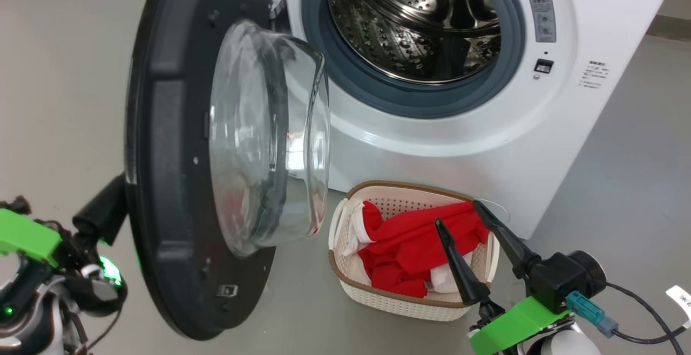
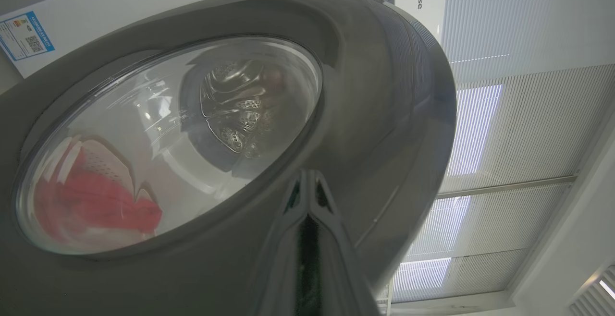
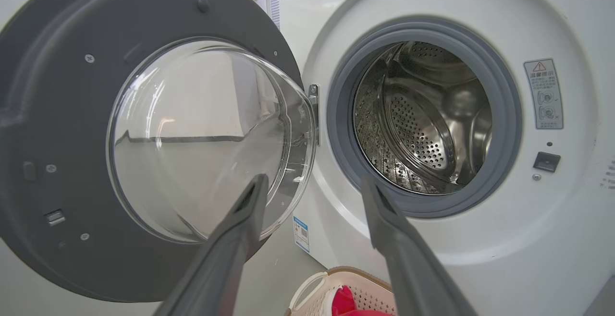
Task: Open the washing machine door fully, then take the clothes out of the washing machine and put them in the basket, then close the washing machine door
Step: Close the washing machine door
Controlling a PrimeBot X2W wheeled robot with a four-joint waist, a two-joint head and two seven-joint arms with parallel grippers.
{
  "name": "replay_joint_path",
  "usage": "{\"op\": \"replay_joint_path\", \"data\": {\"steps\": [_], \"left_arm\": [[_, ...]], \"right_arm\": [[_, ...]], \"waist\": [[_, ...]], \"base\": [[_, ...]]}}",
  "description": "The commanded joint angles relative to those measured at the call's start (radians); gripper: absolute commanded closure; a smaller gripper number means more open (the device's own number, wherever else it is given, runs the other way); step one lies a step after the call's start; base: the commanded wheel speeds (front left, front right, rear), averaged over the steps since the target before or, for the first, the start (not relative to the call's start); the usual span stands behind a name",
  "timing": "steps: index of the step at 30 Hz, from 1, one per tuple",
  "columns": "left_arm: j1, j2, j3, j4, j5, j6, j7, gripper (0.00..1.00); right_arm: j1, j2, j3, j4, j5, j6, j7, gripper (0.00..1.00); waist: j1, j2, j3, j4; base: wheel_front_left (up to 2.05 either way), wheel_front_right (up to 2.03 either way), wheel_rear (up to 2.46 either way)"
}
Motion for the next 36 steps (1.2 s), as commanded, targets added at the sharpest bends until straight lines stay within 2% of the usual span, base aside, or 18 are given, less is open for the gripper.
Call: {"op": "replay_joint_path", "data": {"steps": [1, 9, 16, 23, 36], "left_arm": [[0.012, 0.013, -0.003, -0.062, -0.025, 0.01, 0.015, 1.0], [0.059, 0.009, -0.065, -0.122, -0.093, 0.032, -0.028, 1.0], [0.089, 0.009, -0.122, -0.155, -0.155, 0.028, -0.071, 1.0], [0.109, 0.009, -0.158, -0.179, -0.172, 0.027, -0.102, 1.0], [0.105, 0.009, -0.19, -0.142, -0.232, -0.019, -0.171, 1.0]], "right_arm": [[-0.034, 0.003, 0.016, -0.027, 0.003, 0.005, -0.006, 0.0], [-0.041, 0.003, 0.012, -0.027, 0.005, 0.005, -0.006, 0.0], [-0.045, 0.003, 0.013, -0.025, 0.013, 0.005, -0.006, 0.0], [-0.044, 0.003, 0.014, -0.024, 0.016, 0.005, -0.006, 0.0], [-0.043, 0.003, 0.017, -0.025, 0.016, 0.005, -0.006, 0.0]], "waist": [[0.0, -0.0001, 0.006, -0.014], [0.0, -0.0001, 0.019, -0.051], [0.0, -0.0001, 0.017, -0.089], [0.0, -0.0001, 0.012, -0.124], [0.0, -0.0001, 0.006, -0.227]], "base": [[0.0, 0.0, 0.0], [0.0, 0.0, 0.0], [0.0, 0.0, 0.0], [0.0, 0.0, 0.0], [0.0, 0.0, 0.0]]}}
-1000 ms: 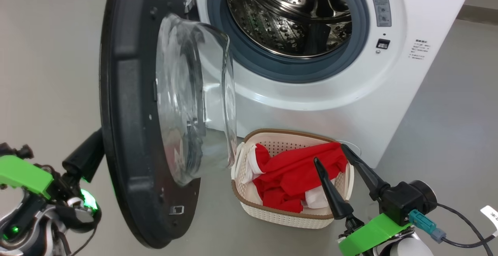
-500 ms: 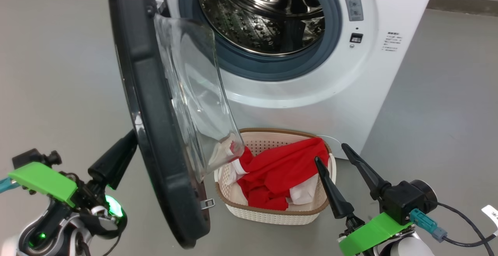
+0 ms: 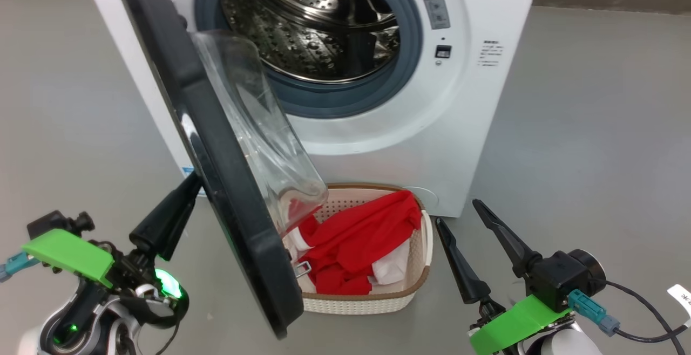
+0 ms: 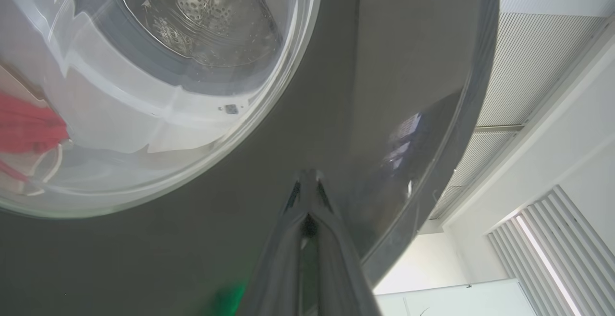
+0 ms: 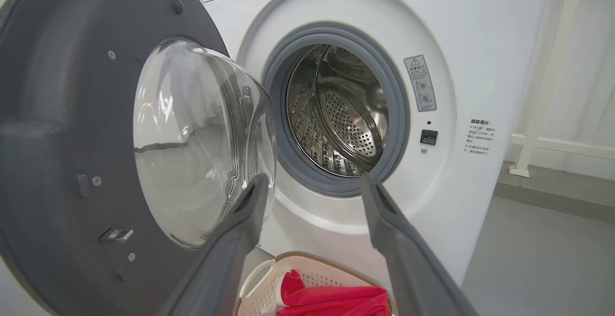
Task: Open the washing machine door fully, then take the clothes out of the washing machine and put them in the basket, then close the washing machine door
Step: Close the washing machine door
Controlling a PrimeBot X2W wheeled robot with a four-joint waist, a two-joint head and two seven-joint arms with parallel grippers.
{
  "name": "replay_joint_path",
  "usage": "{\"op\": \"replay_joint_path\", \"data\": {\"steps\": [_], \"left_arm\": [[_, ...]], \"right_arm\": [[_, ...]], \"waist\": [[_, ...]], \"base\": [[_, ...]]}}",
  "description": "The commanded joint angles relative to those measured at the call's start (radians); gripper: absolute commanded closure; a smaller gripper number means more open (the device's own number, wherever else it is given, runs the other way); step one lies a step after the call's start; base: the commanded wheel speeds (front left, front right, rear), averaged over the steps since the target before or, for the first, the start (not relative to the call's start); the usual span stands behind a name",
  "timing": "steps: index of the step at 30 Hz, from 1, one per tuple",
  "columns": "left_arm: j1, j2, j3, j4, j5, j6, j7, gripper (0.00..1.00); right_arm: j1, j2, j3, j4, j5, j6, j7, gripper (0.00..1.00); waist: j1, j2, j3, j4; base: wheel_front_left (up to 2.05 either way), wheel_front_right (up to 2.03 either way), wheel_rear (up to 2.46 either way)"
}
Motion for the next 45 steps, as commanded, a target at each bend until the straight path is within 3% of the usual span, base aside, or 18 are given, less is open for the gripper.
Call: {"op": "replay_joint_path", "data": {"steps": [1, 24, 45], "left_arm": [[-0.018, 0.011, 0.017, -0.018, -0.007, -0.02, -0.005, 1.0], [-0.122, 0.011, -0.046, 0.048, -0.089, -0.136, -0.147, 1.0], [-0.336, 0.011, -0.12, 0.187, -0.114, -0.202, -0.26, 1.0]], "right_arm": [[-0.039, 0.003, 0.017, -0.025, 0.005, 0.005, -0.006, 0.0], [-0.066, 0.003, 0.014, -0.025, 0.013, 0.005, -0.006, 0.0], [-0.119, 0.003, 0.003, -0.043, 0.011, 0.005, -0.006, 0.0]], "waist": [[0.0, 0.0, 0.0, -0.029], [0.0, 0.0, 0.059, -0.16], [0.0, 0.0, 0.175, -0.229]], "base": [[0.0, 0.0, 0.0], [0.0, 0.0, 0.0], [0.0, 0.0, 0.0]]}}
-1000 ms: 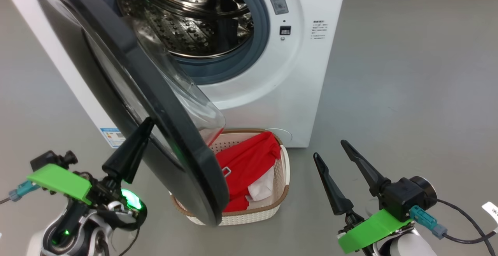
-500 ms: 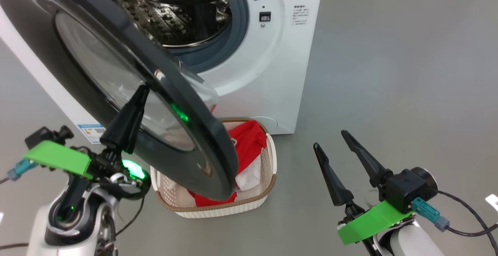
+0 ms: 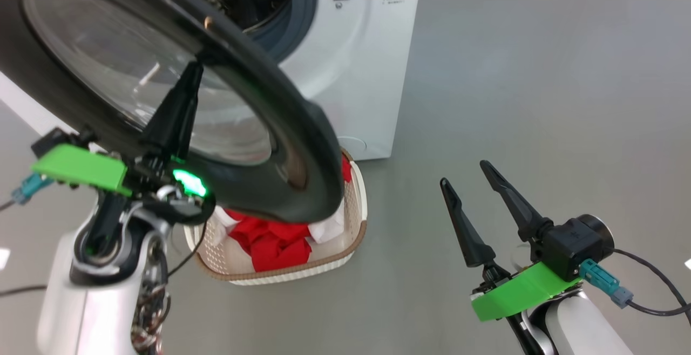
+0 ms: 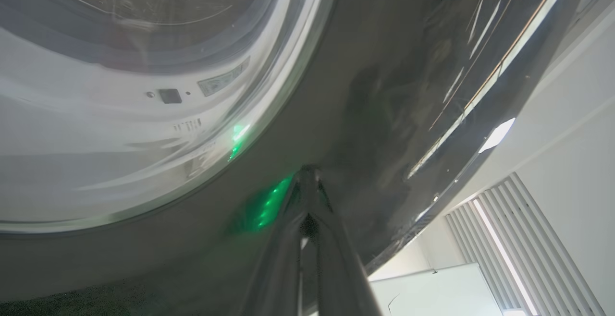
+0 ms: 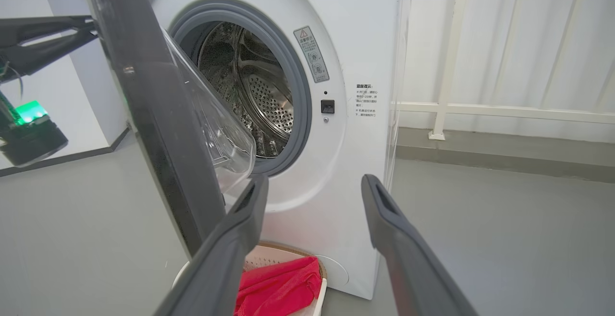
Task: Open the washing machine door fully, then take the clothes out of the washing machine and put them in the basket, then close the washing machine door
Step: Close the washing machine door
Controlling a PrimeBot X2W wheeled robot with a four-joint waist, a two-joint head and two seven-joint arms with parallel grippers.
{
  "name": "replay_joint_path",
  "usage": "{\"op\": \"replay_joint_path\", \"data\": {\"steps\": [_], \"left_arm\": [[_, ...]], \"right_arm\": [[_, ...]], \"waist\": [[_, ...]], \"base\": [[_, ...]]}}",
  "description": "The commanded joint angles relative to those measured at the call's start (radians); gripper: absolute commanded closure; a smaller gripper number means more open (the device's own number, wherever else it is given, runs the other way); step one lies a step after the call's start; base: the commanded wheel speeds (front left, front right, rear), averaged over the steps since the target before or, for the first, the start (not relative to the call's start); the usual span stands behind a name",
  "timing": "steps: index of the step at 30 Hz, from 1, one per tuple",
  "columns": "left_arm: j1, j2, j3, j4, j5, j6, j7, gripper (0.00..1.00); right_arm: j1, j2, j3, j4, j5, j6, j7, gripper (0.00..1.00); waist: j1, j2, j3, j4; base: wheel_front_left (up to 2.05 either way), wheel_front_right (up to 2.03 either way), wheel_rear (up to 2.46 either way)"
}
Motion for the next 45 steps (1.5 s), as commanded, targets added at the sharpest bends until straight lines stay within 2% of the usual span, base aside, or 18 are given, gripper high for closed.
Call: {"op": "replay_joint_path", "data": {"steps": [1, 9, 14, 22, 36, 45], "left_arm": [[-0.061, 0.014, 0.01, -0.006, -0.012, -0.018, -0.013, 1.0], [-0.179, 0.014, -0.03, 0.078, -0.019, -0.052, -0.059, 1.0], [-0.257, 0.014, -0.045, 0.143, -0.049, -0.05, -0.079, 1.0], [-0.346, 0.014, -0.059, 0.238, -0.052, -0.088, -0.096, 1.0], [-0.459, 0.015, -0.046, 0.346, -0.031, -0.129, -0.102, 1.0], [-0.501, 0.016, -0.036, 0.385, -0.018, -0.14, -0.098, 1.0]], "right_arm": [[-0.035, 0.004, 0.023, -0.029, 0.0, 0.005, -0.006, 0.0], [-0.054, 0.004, 0.017, -0.037, -0.014, 0.005, -0.006, 0.0], [-0.066, 0.004, 0.017, -0.039, -0.019, 0.005, -0.006, 0.0], [-0.081, 0.004, 0.025, -0.04, -0.021, 0.005, -0.006, 0.0], [-0.094, 0.004, 0.037, -0.03, -0.033, 0.005, -0.006, 0.0], [-0.094, 0.004, 0.041, -0.032, -0.033, 0.005, -0.006, 0.0]], "waist": [[0.0, -0.0001, 0.024, -0.011], [0.0, -0.0001, 0.081, -0.021], [0.0, -0.0001, 0.116, -0.023], [0.0, -0.0001, 0.146, -0.029], [0.0, -0.0001, 0.169, -0.07], [0.0, -0.0001, 0.178, -0.103]], "base": [[0.0, 0.0, 0.0], [0.0, 0.0, 0.0], [0.0, 0.0, 0.0], [0.0, 0.0, 0.0], [0.0, 0.0, 0.0], [0.0, 0.0, 0.0]]}}
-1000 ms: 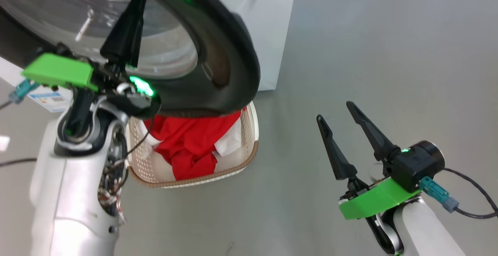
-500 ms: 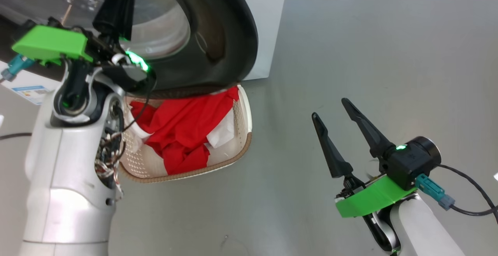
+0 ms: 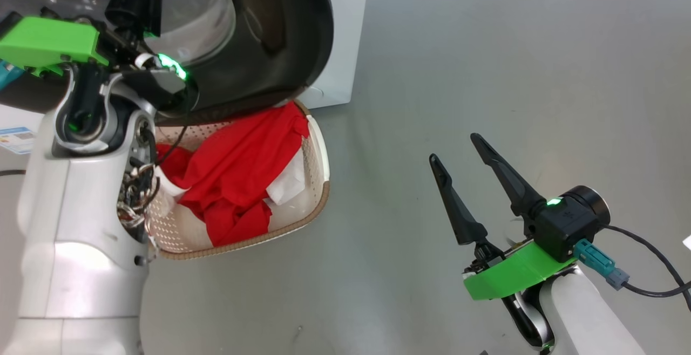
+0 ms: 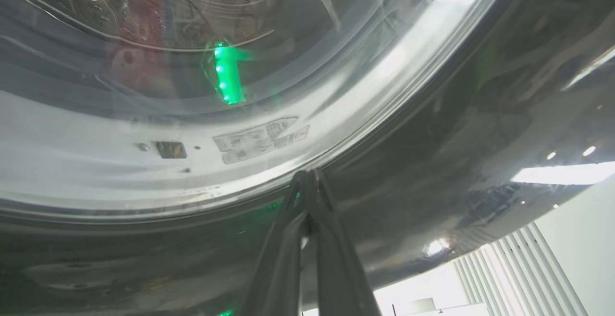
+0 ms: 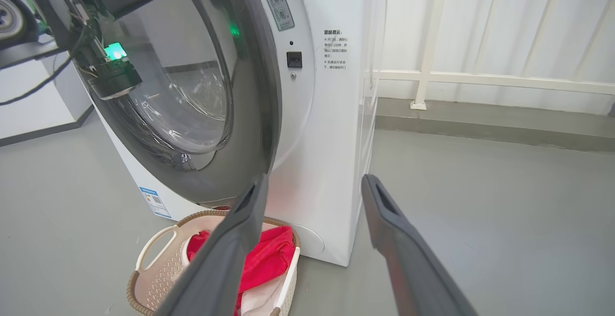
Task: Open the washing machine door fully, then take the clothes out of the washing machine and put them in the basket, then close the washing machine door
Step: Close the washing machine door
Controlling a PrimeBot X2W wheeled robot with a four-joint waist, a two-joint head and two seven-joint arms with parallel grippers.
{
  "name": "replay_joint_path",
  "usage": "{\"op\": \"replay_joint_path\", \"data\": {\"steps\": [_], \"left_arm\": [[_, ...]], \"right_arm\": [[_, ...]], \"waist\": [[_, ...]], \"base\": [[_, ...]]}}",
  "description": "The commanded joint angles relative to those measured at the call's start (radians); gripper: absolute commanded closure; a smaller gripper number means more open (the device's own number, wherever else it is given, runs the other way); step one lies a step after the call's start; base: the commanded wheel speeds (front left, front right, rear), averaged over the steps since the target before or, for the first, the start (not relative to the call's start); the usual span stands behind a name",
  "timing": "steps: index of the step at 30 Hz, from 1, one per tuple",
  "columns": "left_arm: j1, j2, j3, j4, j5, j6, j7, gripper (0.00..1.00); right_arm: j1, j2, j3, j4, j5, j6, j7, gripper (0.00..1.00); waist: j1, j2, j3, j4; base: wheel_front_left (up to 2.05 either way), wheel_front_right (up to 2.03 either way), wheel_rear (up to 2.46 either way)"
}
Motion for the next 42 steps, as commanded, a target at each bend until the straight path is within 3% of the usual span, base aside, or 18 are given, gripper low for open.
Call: {"op": "replay_joint_path", "data": {"steps": [1, 14, 15, 16, 17, 25, 38, 42], "left_arm": [[-0.06, 0.014, 0.012, -0.036, 0.01, -0.02, 0.01, 1.0], [0.053, 0.016, -0.036, -0.078, 0.096, -0.023, 0.029, 1.0], [0.075, 0.016, -0.037, -0.09, 0.101, -0.023, 0.029, 0.89], [0.098, 0.018, -0.037, -0.101, 0.106, -0.023, 0.028, 0.48], [0.121, 0.019, -0.036, -0.114, 0.108, -0.023, 0.028, 0.0], [0.299, 0.036, -0.038, -0.232, 0.154, -0.023, -0.007, 0.0], [0.645, 0.132, -0.092, -0.522, 0.462, 0.0, -0.219, 0.0], [0.747, 0.151, -0.098, -0.586, 0.566, 0.029, -0.3, 0.0]], "right_arm": [[-0.016, 0.004, 0.019, -0.025, -0.011, 0.005, -0.006, 0.0], [-0.012, 0.004, 0.004, -0.021, 0.011, 0.005, -0.006, 0.0], [-0.01, 0.004, 0.003, -0.019, 0.014, 0.005, -0.006, 0.0], [-0.008, 0.004, 0.002, -0.017, 0.016, 0.005, -0.006, 0.0], [-0.005, 0.004, 0.001, -0.015, 0.02, 0.005, -0.006, 0.0], [0.026, 0.004, -0.005, -0.009, 0.028, 0.005, -0.006, 0.0], [0.066, 0.004, -0.025, -0.004, 0.028, 0.005, -0.006, 0.0], [0.081, 0.004, -0.039, 0.002, 0.029, 0.005, -0.006, 0.0]], "waist": [[0.0, 0.0, 0.004, -0.007], [0.0, 0.0, -0.041, 0.01], [0.0, 0.0, -0.05, 0.014], [0.0, 0.0, -0.06, 0.018], [0.0, 0.0, -0.07, 0.022], [0.0, 0.0, -0.134, 0.063], [0.0, 0.0, -0.218, 0.081], [0.0, 0.0, -0.251, 0.076]], "base": [[0.0, 0.0, 0.0], [0.0, 0.0, 0.0], [0.0, 0.0, 0.0], [0.0, 0.0, 0.0], [0.0, 0.0, 0.0], [0.0, 0.0, 0.0], [0.0, 0.0, 0.0], [0.0, 0.0, 0.0]]}}
